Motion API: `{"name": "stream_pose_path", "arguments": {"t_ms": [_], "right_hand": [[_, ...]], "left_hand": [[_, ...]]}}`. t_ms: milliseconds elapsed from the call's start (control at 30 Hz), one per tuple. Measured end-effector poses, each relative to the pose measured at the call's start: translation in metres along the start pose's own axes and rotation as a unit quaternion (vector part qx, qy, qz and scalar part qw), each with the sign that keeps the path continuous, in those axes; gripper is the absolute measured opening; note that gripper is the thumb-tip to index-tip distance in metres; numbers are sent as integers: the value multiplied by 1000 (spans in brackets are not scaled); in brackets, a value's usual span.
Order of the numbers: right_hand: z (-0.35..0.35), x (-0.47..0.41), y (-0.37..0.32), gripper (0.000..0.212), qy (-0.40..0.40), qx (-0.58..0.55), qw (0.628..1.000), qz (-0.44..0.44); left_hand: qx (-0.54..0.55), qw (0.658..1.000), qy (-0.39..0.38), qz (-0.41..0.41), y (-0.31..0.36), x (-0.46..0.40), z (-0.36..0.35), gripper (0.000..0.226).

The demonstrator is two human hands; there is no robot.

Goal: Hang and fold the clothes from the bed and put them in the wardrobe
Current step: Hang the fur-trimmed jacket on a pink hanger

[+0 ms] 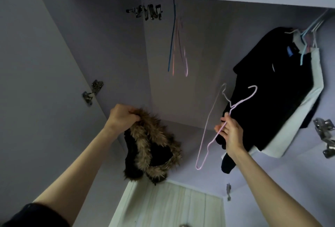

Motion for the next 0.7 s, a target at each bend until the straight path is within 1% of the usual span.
{"name": "stream_pose_path", "arguments": {"t_ms": [67,100,167,233,300,400,433,500,533,600,667,700], "right_hand": [[7,-6,5,37,28,-20,997,-71],[10,-8,7,41,50,-11,993,-105],[16,-8,16,44,84,43,983,-158],[21,-2,30,39,94,77,980,-160],[26,3,40,35,63,64,988,-128],[34,10,41,20,-23,18,996,-89],[37,10,40,18,-44,-7,994,-97],[47,13,41,30,-68,-31,987,-145],[50,16,42,32,-75,-18,982,-171],[54,22,45,30,-87,0,974,-209],[51,26,43,21,-91,25,969,-228],[49,28,42,26,-91,54,968,-227]], "left_hand": [[8,1000,-4,3,-4,3,2,18],[14,1000,-6,4,-6,5,3,19],[23,1000,-9,7,-10,8,3,20],[27,999,-15,11,-13,11,3,20],[26,999,-23,15,-17,14,2,21],[25,999,-22,23,-21,18,1,21],[24,999,-22,25,-22,18,1,21],[17,999,-27,21,-21,20,-1,22],[16,999,-29,19,-21,21,-1,23],[18,999,-34,23,-20,23,-3,23],[23,999,-39,28,-20,25,-6,22],[24,999,-39,29,-21,26,-6,20]]}}
Point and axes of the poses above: each hand's wrist, its own x-axis away from the middle knuckle, its own z-axis out of the back of the hand, y = z × x, the point moved 1 cm from there along -x, towards the middle knuckle, and after that the axes turned 5 degrees about -z, right-handed, at the moved point
